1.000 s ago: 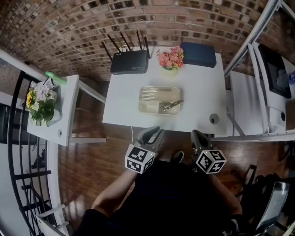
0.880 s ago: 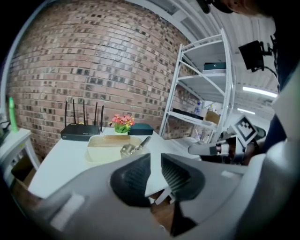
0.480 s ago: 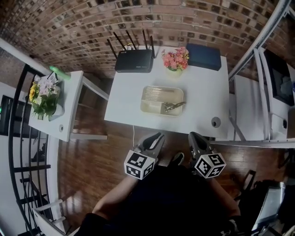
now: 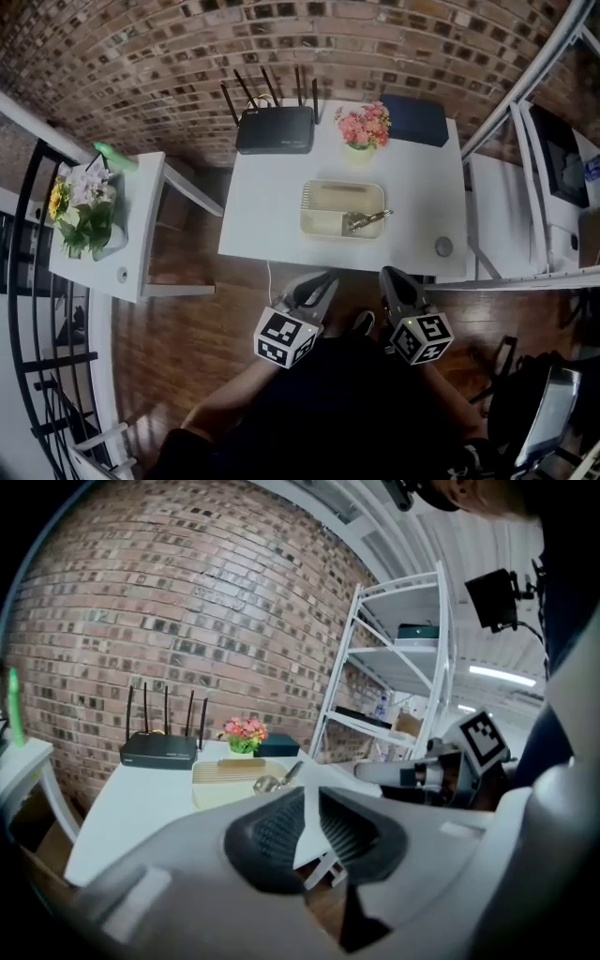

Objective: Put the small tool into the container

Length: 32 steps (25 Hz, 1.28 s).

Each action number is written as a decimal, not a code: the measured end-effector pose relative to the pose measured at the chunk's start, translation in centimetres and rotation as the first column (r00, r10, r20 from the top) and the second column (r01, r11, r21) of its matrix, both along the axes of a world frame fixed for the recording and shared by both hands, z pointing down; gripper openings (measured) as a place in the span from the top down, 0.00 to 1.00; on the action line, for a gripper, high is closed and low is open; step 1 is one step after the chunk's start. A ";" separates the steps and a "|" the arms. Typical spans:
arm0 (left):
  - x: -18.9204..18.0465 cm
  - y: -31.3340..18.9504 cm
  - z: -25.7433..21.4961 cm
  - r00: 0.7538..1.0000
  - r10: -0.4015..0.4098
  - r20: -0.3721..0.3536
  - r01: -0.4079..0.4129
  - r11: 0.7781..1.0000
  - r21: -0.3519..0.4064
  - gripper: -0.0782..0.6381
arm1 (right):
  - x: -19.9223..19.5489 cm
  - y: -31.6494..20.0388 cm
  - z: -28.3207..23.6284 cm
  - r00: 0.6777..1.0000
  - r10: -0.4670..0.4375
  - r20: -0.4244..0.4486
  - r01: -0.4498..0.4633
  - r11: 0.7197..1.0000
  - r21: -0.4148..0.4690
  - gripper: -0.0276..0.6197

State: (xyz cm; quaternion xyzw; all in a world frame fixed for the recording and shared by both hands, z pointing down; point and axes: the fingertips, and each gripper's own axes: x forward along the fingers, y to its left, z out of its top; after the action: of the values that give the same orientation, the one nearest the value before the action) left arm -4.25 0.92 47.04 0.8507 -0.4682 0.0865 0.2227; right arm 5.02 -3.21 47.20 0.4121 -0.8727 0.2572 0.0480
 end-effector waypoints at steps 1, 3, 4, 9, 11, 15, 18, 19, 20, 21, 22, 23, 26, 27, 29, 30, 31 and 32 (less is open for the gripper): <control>-0.2 0.0 0.1 1.000 0.008 -0.004 -0.008 1.000 -0.002 0.82 | -0.3 0.2 0.1 1.000 0.004 -0.005 -0.004 1.000 -0.003 0.94; -0.7 -0.2 0.2 1.000 0.018 -0.012 -0.018 1.000 -0.006 0.82 | -0.7 0.4 0.3 1.000 0.013 -0.013 -0.013 1.000 -0.006 0.94; -0.8 -0.2 0.2 1.000 0.023 -0.014 -0.023 1.000 -0.008 0.82 | -0.9 0.5 0.3 1.000 0.016 -0.016 -0.016 1.000 -0.005 0.94; -0.9 -0.4 0.5 0.999 0.050 -0.013 -0.050 0.999 -0.014 0.83 | -1.7 0.9 0.0 1.000 -0.001 -0.028 0.001 1.000 0.012 0.94; -0.8 -0.5 0.4 0.998 0.058 -0.009 -0.058 0.998 -0.011 0.83 | -1.7 0.9 0.0 1.000 -0.002 -0.029 0.003 1.000 0.021 0.94; -0.7 -0.7 0.0 0.998 0.061 0.007 -0.061 0.998 0.009 0.83 | -1.5 0.7 -0.2 1.000 0.002 -0.022 -0.001 0.999 0.034 0.94; -0.6 -0.6 -0.1 0.998 0.056 0.014 -0.056 0.998 0.011 0.83 | -1.3 0.7 -0.1 1.000 -0.004 -0.019 0.004 0.999 0.033 0.94; -0.6 -0.6 -0.1 0.998 0.053 0.014 -0.054 0.999 0.011 0.83 | -1.3 0.7 -0.1 1.000 -0.006 -0.019 0.007 0.999 0.033 0.94; -0.5 -0.6 0.0 0.999 0.051 0.015 -0.051 0.999 0.009 0.83 | -1.3 0.7 -0.1 1.000 -0.009 -0.019 0.010 0.999 0.032 0.94; -0.5 -0.5 0.0 0.999 0.049 0.015 -0.049 0.999 0.008 0.83 | -1.2 0.8 0.0 1.000 -0.013 -0.020 0.013 0.999 0.031 0.94; -0.5 -0.5 0.1 0.999 0.046 0.016 -0.046 0.999 0.006 0.83 | -1.2 0.8 0.0 1.000 -0.015 -0.021 0.016 0.999 0.031 0.94; -0.5 -0.5 0.1 0.999 0.044 0.016 -0.044 0.999 0.006 0.83 | -1.2 0.7 0.0 1.000 -0.016 -0.021 0.017 0.999 0.033 0.94; -0.4 -0.4 0.1 0.999 0.038 0.014 -0.038 0.999 0.006 0.83 | -1.1 0.7 -0.1 1.000 -0.018 -0.024 0.019 0.999 0.037 0.94; -0.4 -0.4 0.1 0.999 0.038 0.013 -0.038 0.999 0.007 0.83 | -1.0 0.7 -0.1 1.000 -0.019 -0.024 0.020 0.999 0.037 0.94; -0.3 -0.4 0.1 0.999 0.038 0.012 -0.038 0.999 0.009 0.83 | -1.0 0.7 -0.3 1.000 -0.018 -0.023 0.019 0.999 0.041 0.94; -0.2 -0.4 0.1 0.999 0.038 0.012 -0.038 0.999 0.010 0.83 | -0.9 0.7 -0.4 1.000 -0.018 -0.023 0.019 0.999 0.043 0.94; -0.1 -0.4 0.1 0.999 0.038 0.011 -0.038 0.999 0.011 0.83 | -0.9 0.7 -0.4 1.000 -0.018 -0.024 0.019 0.999 0.045 0.94; -0.1 -0.4 0.1 0.999 0.037 0.011 -0.038 0.999 0.012 0.83 | -0.9 0.7 -0.4 1.000 -0.018 -0.024 0.019 0.999 0.045 0.94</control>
State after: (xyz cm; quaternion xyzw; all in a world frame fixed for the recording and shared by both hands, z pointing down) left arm -4.33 0.48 47.10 0.8602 -0.4538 0.0924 0.2133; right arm 4.16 -2.56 46.77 0.4079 -0.8816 0.2318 0.0516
